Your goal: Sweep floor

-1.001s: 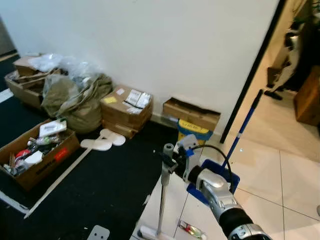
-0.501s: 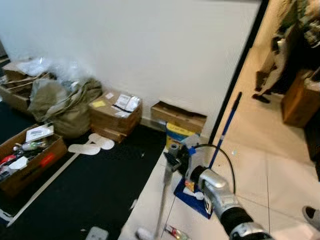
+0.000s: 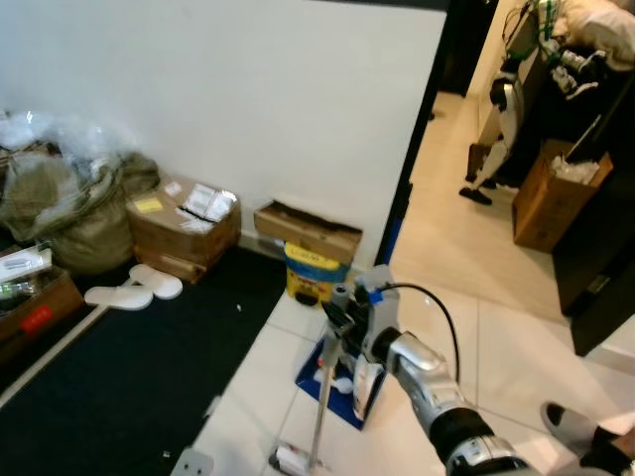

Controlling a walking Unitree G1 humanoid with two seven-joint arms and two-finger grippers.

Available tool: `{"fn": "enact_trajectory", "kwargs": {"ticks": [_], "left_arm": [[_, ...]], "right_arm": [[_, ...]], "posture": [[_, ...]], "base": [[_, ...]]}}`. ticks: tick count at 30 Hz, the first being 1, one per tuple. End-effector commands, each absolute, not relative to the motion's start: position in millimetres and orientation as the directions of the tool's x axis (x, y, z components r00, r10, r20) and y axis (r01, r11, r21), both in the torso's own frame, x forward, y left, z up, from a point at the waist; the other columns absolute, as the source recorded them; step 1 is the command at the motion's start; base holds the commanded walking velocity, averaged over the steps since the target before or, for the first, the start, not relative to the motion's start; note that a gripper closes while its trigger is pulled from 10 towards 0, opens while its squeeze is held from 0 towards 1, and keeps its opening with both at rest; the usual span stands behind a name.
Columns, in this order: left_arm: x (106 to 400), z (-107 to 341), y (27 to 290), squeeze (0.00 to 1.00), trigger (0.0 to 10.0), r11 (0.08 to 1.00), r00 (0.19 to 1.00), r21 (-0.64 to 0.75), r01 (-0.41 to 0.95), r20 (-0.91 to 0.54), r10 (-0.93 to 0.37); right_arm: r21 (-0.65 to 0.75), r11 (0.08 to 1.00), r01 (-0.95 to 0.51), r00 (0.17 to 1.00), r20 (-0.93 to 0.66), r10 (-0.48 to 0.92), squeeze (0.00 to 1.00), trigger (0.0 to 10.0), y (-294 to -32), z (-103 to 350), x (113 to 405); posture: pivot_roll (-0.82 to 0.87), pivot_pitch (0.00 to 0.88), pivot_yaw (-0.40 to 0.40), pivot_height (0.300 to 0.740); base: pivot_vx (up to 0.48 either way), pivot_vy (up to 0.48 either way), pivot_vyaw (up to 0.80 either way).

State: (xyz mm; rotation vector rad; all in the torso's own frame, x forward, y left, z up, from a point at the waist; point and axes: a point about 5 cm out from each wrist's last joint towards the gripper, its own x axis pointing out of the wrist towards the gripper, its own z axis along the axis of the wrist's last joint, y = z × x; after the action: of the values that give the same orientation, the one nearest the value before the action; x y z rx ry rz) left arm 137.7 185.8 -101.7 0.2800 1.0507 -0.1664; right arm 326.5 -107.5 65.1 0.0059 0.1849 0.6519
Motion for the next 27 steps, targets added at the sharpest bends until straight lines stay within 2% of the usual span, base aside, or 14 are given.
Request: {"fn": "enact_trajectory", "kwargs": {"ticks": [1, 7, 12, 16, 23, 27], "left_arm": [[130.3, -104.6, 184.7, 0.0, 10.0, 0.956, 0.465, 0.139, 0.257, -0.885, 0.003], [130.1, -104.7, 184.8, 0.0, 10.0, 0.956, 0.465, 0.142, 0.256, -0.885, 0.007], [129.8, -104.8, 184.7, 0.0, 10.0, 0.956, 0.465, 0.143, 0.256, -0.885, 0.008], [128.8, -105.2, 184.5, 0.0, 10.0, 0.956, 0.463, 0.142, 0.255, -0.886, 0.009], [121.5, -106.8, 189.2, 0.0, 10.0, 0.957, 0.451, 0.152, 0.247, -0.892, 0.025], [118.8, -107.3, 191.5, 0.0, 10.0, 0.956, 0.446, 0.158, 0.248, -0.895, 0.032]], "right_arm": [[0.083, 0.797, -0.598, 0.779, -0.174, 0.602, 0.0, 10.0, -110.3, 64.5, 326.4], [0.134, 0.766, -0.629, 0.754, -0.133, 0.643, 0.0, 10.0, -106.0, 65.9, 323.4], [0.154, 0.691, -0.706, 0.678, -0.137, 0.722, 0.0, 10.0, -101.9, 61.4, 315.4], [0.177, 0.688, -0.704, 0.672, -0.149, 0.726, 0.0, 10.0, -104.7, 58.1, 315.6], [0.224, 0.673, -0.705, 0.68, -0.055, 0.731, 0.0, 10.0, -99.4, 69.0, 320.3], [0.179, 0.666, -0.724, 0.674, -0.02, 0.738, 0.0, 10.0, -96.5, 74.3, 320.3]], "posture": [[-0.06, 0.0, -0.064, 0.74], [-0.06, 0.0, -0.065, 0.74], [-0.06, 0.0, -0.066, 0.74], [-0.06, 0.0, -0.067, 0.74], [-0.04, 0.0, -0.065, 0.74], [-0.04, 0.0, -0.063, 0.74]], "base": [[0.0, 0.0, 0.0], [0.0, 0.0, 0.0], [0.0, 0.0, 0.0], [0.0, 0.0, 0.0], [0.0, 0.0, 0.0], [0.0, 0.0, 0.45]]}}
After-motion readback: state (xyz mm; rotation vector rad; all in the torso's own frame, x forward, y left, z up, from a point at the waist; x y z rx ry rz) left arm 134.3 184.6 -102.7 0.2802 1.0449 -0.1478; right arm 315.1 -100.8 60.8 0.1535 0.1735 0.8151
